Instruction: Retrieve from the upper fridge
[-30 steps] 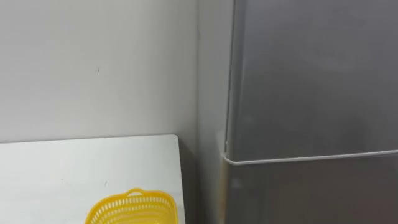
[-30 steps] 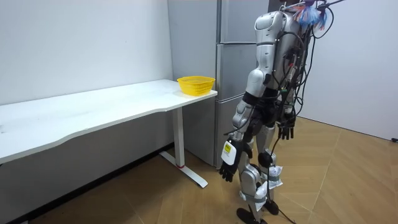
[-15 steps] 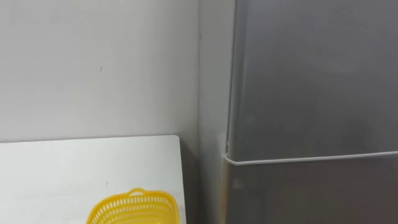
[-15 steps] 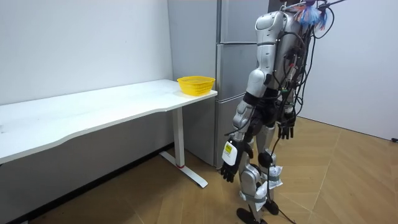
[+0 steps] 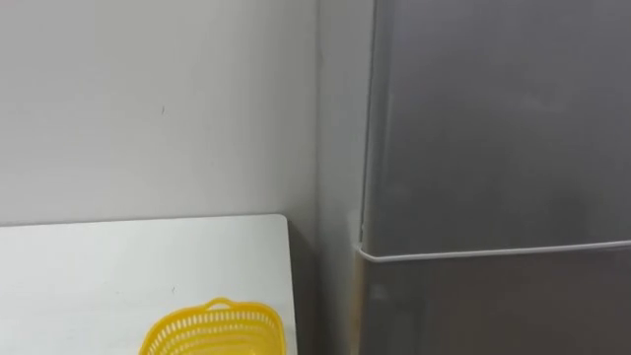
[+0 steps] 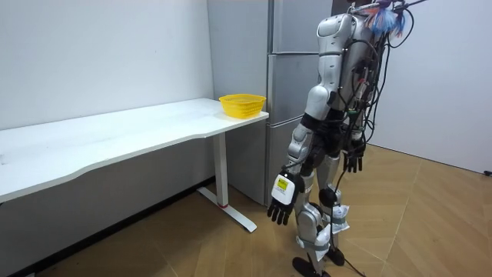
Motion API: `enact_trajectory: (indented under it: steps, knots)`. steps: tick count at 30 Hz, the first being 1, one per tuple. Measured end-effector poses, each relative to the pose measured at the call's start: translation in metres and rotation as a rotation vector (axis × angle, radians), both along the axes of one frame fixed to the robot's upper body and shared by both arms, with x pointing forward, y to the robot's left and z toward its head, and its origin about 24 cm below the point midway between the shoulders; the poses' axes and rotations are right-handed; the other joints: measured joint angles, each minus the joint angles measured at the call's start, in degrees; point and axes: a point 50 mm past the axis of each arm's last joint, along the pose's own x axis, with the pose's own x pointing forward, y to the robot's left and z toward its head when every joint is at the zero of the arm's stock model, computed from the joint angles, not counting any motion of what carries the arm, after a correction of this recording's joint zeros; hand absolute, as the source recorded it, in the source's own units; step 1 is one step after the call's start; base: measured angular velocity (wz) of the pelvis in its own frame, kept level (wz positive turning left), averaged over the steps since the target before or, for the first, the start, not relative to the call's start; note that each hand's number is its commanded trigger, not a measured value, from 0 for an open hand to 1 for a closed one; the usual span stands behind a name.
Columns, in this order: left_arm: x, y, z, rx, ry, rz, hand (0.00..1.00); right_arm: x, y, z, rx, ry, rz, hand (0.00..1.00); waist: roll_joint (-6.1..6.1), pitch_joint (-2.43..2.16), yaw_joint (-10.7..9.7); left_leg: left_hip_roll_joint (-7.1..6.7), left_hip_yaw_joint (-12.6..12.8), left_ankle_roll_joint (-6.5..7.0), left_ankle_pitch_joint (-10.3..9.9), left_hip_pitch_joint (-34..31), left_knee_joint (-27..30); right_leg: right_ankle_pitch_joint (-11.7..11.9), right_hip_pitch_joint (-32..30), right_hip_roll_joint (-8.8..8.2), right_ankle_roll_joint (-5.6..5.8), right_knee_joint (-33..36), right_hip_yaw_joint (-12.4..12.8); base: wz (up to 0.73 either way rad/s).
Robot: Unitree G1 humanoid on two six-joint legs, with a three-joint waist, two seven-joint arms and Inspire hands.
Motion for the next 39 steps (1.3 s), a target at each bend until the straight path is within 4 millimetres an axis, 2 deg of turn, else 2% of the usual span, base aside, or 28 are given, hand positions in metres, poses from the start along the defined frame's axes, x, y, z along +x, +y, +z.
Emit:
enact_trajectory:
  steps: [7,9,12,15,16,19,22,24,25,27,29,35,37,39]
  knots:
    - [-0.001,0.016,0.006,0.145,-0.11,0.454,0.0,-0.005,-0.002,0.001,-0.02,-0.003,-0.061,0.0,0.42,-0.15,0.63,-0.02,-0.08,-0.01,0.01,0.31,-0.01,0.03,0.42,-0.04,0.01,0.12,-0.08,0.0]
    - [0.014,0.03,0.013,0.226,-0.224,0.621,0.0,-0.006,-0.003,0.001,-0.032,-0.008,-0.08,0.0,0.54,-0.12,1.63,-0.02,-0.06,0.04,0.06,0.29,-0.07,0.07,0.33,-0.05,0.01,0.17,-0.09,0.0]
    - [0.032,0.047,0.025,0.34,-0.356,0.757,0.0,-0.004,-0.007,0.002,-0.056,-0.028,-0.101,0.0,0.93,-0.21,2.64,-0.02,-0.07,0.04,0.07,0.39,-0.12,0.09,0.33,-0.06,0.01,0.33,-0.09,0.0]
    - [0.047,0.059,0.038,0.453,-0.436,0.818,0.0,-0.001,-0.01,0.002,-0.067,-0.049,-0.101,0.0,1.02,-0.23,2.97,-0.05,-0.11,0.02,0.09,0.32,-0.35,0.1,0.04,0.04,0.0,0.36,0.22,0.0]
    - [0.051,0.061,0.041,0.474,-0.453,0.823,0.0,-0.001,-0.011,0.003,-0.07,-0.054,-0.1,0.0,1.32,-0.42,2.99,-0.08,-0.21,0.02,0.09,0.32,-0.38,0.1,0.04,0.03,0.0,0.37,0.17,0.0]
    - [0.071,0.072,0.062,0.585,-0.57,0.844,0.0,0.001,-0.016,0.004,-0.083,-0.08,-0.09,0.0,1.41,-0.51,3.01,-0.18,-0.36,0.03,0.16,0.37,-1.01,0.1,-0.03,0.0,0.0,0.39,0.16,0.0]
    - [0.095,0.083,0.091,0.716,-0.713,0.808,0.0,0.001,-0.02,0.005,-0.098,-0.101,-0.074,0.0,1.48,-0.66,3.31,-0.56,-0.3,0.02,0.23,0.24,-0.94,0.09,-0.54,-0.07,0.01,0.75,0.26,-0.03]
    - [0.112,0.089,0.118,0.81,-0.857,0.801,0.0,-0.001,-0.021,0.006,-0.114,-0.105,-0.062,0.0,1.44,-0.65,3.68,-0.67,-0.34,0.08,0.32,0.1,-0.96,0.09,-0.85,-0.16,0.02,1.01,0.31,-0.02]
    - [0.116,0.09,0.125,0.828,-0.89,0.801,0.0,0.0,-0.021,0.006,-0.114,-0.109,-0.056,0.0,1.44,-0.7,3.75,-0.67,-0.38,0.09,0.32,0.08,-0.95,0.08,-0.85,-0.19,0.04,0.98,0.27,0.0]
    - [0.131,0.091,0.154,0.898,-1.028,0.783,0.0,-0.001,-0.019,0.006,-0.11,-0.119,-0.053,0.0,1.43,-0.71,3.96,-0.67,-0.43,0.1,0.32,0.15,-0.89,0.06,-0.85,-0.23,0.06,0.9,0.32,0.0]
    - [0.14,0.091,0.173,0.942,-1.129,0.748,0.0,-0.002,-0.019,0.006,-0.109,-0.123,-0.033,0.0,1.62,-0.76,4.29,-0.64,-0.43,0.12,0.34,0.21,-0.86,0.05,-0.86,-0.23,0.08,0.97,0.49,-0.04]
    - [0.164,0.084,0.235,0.923,-1.465,0.732,0.0,-0.004,-0.015,0.005,-0.091,-0.112,-0.011,0.0,1.4,-0.5,3.41,-0.71,-1.03,0.12,0.34,-0.1,-0.17,0.05,-0.77,-0.35,0.09,0.94,0.04,0.05]
    - [0.17,0.077,0.253,0.887,-1.569,0.694,0.0,-0.003,-0.015,0.005,-0.078,-0.111,-0.012,0.0,1.23,-0.41,2.6,-0.71,-1.44,0.21,0.39,-0.71,-0.09,0.05,-0.87,-0.36,0.1,0.81,-0.11,0.1]
    - [0.179,0.062,0.269,0.784,-1.69,0.601,0.0,-0.004,-0.014,0.004,-0.054,-0.095,-0.007,0.0,1.2,-0.29,2.25,-0.73,-1.7,0.3,0.45,-0.72,-0.08,0.15,-0.73,-0.32,0.24,0.63,-0.09,0.05]
